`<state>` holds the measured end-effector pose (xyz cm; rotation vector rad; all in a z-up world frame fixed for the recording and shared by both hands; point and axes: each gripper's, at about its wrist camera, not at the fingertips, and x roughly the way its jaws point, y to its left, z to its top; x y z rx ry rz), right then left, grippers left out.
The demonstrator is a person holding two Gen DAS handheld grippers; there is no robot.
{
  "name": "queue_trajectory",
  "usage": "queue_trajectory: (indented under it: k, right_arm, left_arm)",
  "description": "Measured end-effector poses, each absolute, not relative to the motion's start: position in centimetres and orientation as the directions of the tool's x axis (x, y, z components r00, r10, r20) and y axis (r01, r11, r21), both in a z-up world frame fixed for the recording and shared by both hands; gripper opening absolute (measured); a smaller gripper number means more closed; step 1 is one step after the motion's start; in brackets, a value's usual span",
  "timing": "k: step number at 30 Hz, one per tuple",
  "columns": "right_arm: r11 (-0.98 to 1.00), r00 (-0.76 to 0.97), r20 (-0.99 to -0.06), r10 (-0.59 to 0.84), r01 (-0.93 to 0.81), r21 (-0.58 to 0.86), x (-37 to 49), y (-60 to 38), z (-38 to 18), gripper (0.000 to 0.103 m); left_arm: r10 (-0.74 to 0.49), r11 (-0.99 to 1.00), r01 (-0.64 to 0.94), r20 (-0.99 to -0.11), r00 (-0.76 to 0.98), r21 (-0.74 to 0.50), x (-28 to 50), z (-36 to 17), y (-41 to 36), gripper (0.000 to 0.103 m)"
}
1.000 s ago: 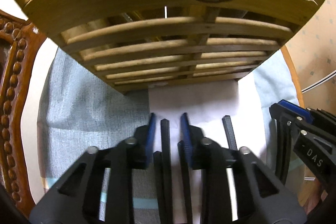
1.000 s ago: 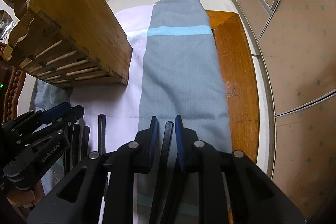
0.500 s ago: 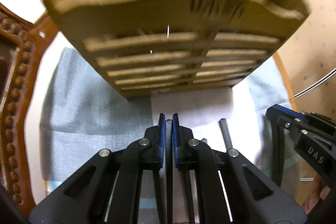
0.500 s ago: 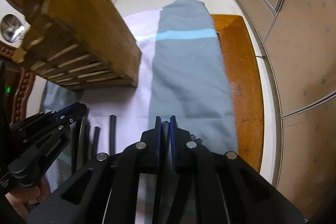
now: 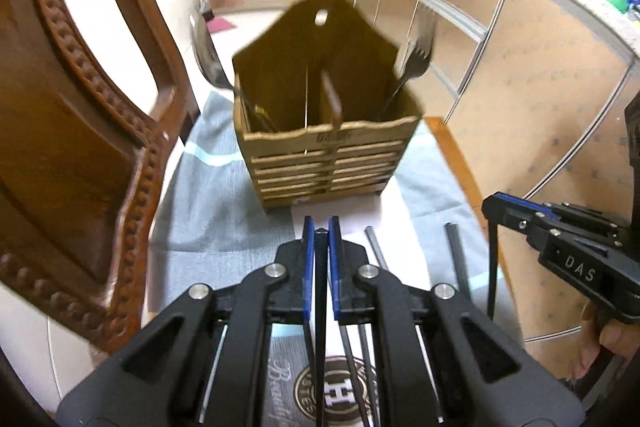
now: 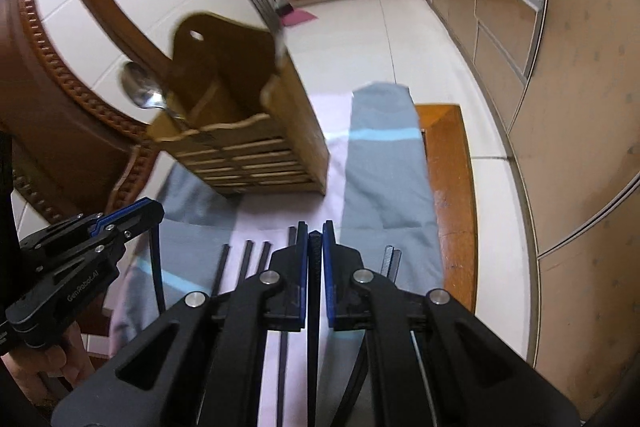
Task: Organize utensils
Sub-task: 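Lift the chopsticks with both tools and carry them toward the wooden holder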
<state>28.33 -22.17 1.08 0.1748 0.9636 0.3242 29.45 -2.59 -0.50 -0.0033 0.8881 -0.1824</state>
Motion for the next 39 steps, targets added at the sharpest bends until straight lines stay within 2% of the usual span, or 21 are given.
queue_trajectory:
  k: [17, 39]
  right_arm:
    - [0.935, 0.647, -0.675, 0.354, -0.259, 0.242, 20.3, -21.6, 9.9, 0.007]
    - [0.933, 0.735, -0.574, 0.361, -0.295, 0.208, 16.9, -20.5, 15.5, 0.007]
  left_arm:
    - [-0.197, 0.977, 0.208, -0.627, 0.754, -0.057, 20.9, 9.1, -1.1, 0.006]
    - [-0.203, 0.976, 0.213, -0.523, 0.828, -0.042, 17.3, 13.5, -0.6, 0.006]
